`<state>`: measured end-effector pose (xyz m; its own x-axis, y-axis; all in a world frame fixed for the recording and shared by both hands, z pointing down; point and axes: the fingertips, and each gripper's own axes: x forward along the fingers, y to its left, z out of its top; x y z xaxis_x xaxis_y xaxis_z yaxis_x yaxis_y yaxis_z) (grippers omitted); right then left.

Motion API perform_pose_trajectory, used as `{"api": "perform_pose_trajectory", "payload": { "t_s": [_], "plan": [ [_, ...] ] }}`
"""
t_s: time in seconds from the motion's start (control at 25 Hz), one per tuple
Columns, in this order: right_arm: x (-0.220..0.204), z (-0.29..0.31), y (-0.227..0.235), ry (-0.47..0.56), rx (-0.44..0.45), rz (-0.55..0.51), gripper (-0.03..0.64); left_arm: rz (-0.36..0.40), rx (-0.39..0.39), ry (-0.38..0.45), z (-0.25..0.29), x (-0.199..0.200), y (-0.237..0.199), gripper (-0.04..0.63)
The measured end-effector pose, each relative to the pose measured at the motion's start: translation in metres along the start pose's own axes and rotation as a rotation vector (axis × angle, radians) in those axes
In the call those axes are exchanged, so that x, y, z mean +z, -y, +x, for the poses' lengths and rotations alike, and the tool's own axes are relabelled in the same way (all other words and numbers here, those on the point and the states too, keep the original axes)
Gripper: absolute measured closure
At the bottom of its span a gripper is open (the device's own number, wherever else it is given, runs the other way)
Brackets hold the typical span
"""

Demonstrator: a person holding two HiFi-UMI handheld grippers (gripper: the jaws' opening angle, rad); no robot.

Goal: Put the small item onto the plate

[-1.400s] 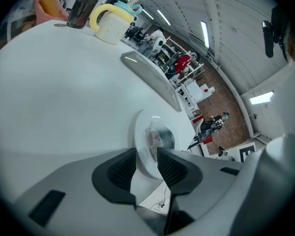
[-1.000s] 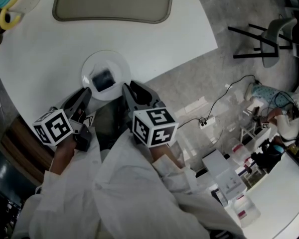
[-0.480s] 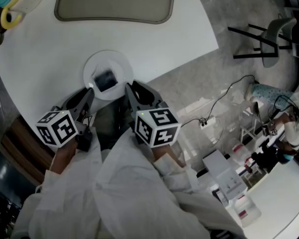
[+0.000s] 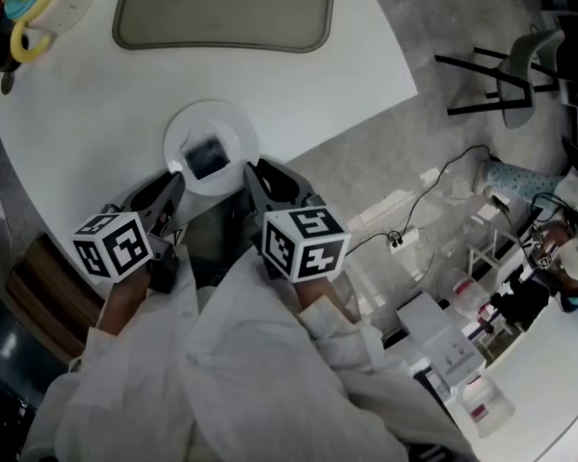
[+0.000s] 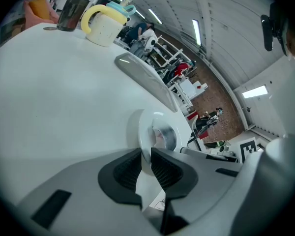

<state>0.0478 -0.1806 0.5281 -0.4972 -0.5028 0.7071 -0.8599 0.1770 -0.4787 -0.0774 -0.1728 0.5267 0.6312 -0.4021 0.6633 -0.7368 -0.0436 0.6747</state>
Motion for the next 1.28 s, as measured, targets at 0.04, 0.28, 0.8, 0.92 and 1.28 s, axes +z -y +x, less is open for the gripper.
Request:
{"api": "perform_pose_trajectory", "payload": {
  "t_s": [0.04,0.28,0.8,0.92,1.28],
  "plan": [
    [0.002,0.002,-0.003,0.005,-0.003,-0.001,0.543,0.004,-0.006,0.000,-0.001,0.003,-0.002,0.538],
    [0.010,-0.006,-0.011,0.040,-0.020,-0.010,0.543,0.051,-0.028,-0.002,-0.009,0.012,0.005,0.538],
    [0.036,-0.011,-0.014,0.081,-0.026,-0.009,0.543,0.103,-0.047,0.021,-0.013,0.036,0.020,0.538],
    [0.051,-0.002,-0.009,0.088,-0.014,-0.013,0.543,0.101,-0.039,0.039,-0.005,0.050,0.020,0.538],
    [0.105,0.008,0.014,0.080,0.032,-0.044,0.543,0.089,-0.019,0.088,0.020,0.091,0.042,0.538]
  ]
}}
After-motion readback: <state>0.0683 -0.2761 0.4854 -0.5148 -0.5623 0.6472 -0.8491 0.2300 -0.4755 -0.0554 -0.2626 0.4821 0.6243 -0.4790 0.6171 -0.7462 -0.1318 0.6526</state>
